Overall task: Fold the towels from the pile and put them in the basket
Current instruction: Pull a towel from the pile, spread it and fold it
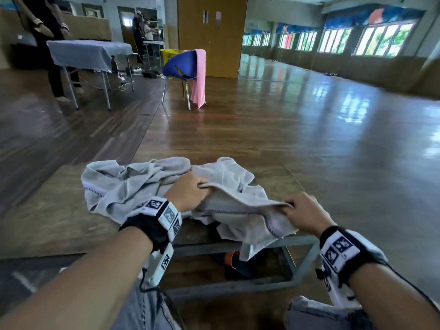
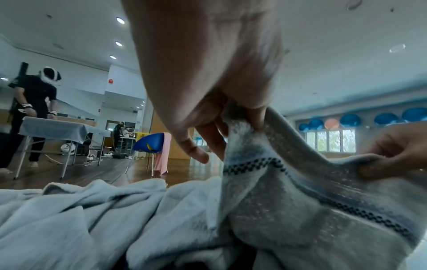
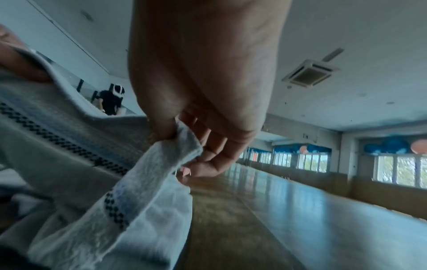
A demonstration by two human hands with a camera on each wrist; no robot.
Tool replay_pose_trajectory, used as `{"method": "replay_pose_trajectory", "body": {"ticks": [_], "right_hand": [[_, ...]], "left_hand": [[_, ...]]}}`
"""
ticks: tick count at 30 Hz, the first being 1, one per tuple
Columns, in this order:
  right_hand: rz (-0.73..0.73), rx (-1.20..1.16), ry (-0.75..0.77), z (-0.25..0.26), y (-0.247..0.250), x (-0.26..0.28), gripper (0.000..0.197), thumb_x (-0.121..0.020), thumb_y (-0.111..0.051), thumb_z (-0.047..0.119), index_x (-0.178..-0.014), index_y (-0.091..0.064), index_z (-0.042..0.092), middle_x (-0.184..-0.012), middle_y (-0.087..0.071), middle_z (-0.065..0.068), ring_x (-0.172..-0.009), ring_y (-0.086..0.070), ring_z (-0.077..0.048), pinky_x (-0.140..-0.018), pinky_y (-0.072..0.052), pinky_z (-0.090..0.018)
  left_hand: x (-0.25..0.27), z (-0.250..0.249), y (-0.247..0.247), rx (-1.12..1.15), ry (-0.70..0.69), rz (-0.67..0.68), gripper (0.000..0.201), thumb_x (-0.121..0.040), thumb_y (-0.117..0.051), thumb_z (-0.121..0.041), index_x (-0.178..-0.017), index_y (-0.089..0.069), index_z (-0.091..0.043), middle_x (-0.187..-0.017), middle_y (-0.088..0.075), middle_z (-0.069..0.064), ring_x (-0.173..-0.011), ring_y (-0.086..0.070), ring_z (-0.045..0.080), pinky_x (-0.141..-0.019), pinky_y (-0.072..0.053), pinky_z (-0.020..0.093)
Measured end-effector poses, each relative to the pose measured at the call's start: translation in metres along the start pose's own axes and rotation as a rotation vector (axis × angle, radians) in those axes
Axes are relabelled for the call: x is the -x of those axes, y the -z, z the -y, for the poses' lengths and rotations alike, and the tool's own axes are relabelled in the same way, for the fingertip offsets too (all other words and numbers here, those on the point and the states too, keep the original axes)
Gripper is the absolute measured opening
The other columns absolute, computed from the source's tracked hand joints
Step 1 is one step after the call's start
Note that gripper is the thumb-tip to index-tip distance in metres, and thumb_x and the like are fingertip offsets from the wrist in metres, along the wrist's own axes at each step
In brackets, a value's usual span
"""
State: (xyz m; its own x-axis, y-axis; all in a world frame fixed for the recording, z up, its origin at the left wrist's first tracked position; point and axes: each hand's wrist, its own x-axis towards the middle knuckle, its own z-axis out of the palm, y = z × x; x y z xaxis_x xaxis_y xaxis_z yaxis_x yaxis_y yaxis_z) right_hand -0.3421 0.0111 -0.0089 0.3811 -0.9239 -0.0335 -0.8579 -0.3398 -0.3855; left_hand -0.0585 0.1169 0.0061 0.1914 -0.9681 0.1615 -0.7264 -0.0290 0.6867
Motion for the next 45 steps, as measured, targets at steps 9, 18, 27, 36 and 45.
{"method": "replay_pose_trajectory", "body": {"ticks": [9,18,27,36,45], "right_hand": [[0.025,-0.190,-0.109,-0.039,-0.046,-0.002,0.039,-0.081,-0.047,-0.006,-0.081,-0.076,0.020,-0.086,-0.074,-0.002,-0.088,-0.062,-0.021,-0.069,-0.042,-0.024],[-0.001,-0.322,-0.128,-0.041,-0.068,-0.053,0.029,-0.089,-0.059,0.011,-0.084,-0.079,0.032,-0.084,-0.073,0.009,-0.075,-0.062,-0.007,-0.052,-0.038,-0.011],[0.058,-0.335,-0.135,-0.015,-0.099,-0.081,0.030,-0.077,-0.049,0.003,-0.049,-0.041,0.010,-0.052,-0.043,-0.001,-0.054,-0.038,-0.023,-0.050,-0.036,-0.032],[-0.302,-0.377,0.593,0.032,-0.023,-0.085,0.029,-0.079,-0.062,0.004,-0.085,-0.079,0.027,-0.100,-0.069,0.020,-0.104,-0.058,-0.011,-0.091,-0.044,-0.023],[-0.301,-0.062,0.408,0.104,0.047,-0.188,0.018,-0.078,-0.063,0.025,-0.081,-0.075,0.037,-0.076,-0.073,-0.001,-0.085,-0.069,-0.031,-0.076,-0.053,-0.032]], "left_hand": [[-0.023,0.007,-0.067,-0.028,0.061,0.212,0.044,-0.096,-0.061,-0.039,-0.061,-0.059,-0.012,-0.050,-0.050,-0.008,-0.048,-0.045,0.006,-0.052,-0.032,0.021],[-0.074,0.016,-0.110,-0.190,0.074,0.312,0.025,-0.096,-0.058,-0.041,-0.082,-0.071,-0.025,-0.109,-0.049,0.009,-0.100,-0.057,0.026,-0.095,-0.045,0.033],[-0.084,0.038,-0.130,-0.143,0.069,0.433,0.034,-0.091,-0.063,-0.041,-0.068,-0.066,-0.015,-0.070,-0.060,-0.002,-0.075,-0.062,0.022,-0.067,-0.045,0.032],[-0.095,0.005,-0.084,0.139,-0.131,0.362,0.014,-0.090,-0.072,-0.024,-0.080,-0.074,-0.014,-0.086,-0.071,0.004,-0.081,-0.060,0.011,-0.076,-0.051,0.030],[-0.168,-0.015,0.007,-0.028,-0.175,0.001,0.016,-0.085,-0.074,-0.015,-0.070,-0.078,-0.020,-0.064,-0.071,-0.014,-0.055,-0.048,-0.001,-0.053,-0.040,0.020]]}}
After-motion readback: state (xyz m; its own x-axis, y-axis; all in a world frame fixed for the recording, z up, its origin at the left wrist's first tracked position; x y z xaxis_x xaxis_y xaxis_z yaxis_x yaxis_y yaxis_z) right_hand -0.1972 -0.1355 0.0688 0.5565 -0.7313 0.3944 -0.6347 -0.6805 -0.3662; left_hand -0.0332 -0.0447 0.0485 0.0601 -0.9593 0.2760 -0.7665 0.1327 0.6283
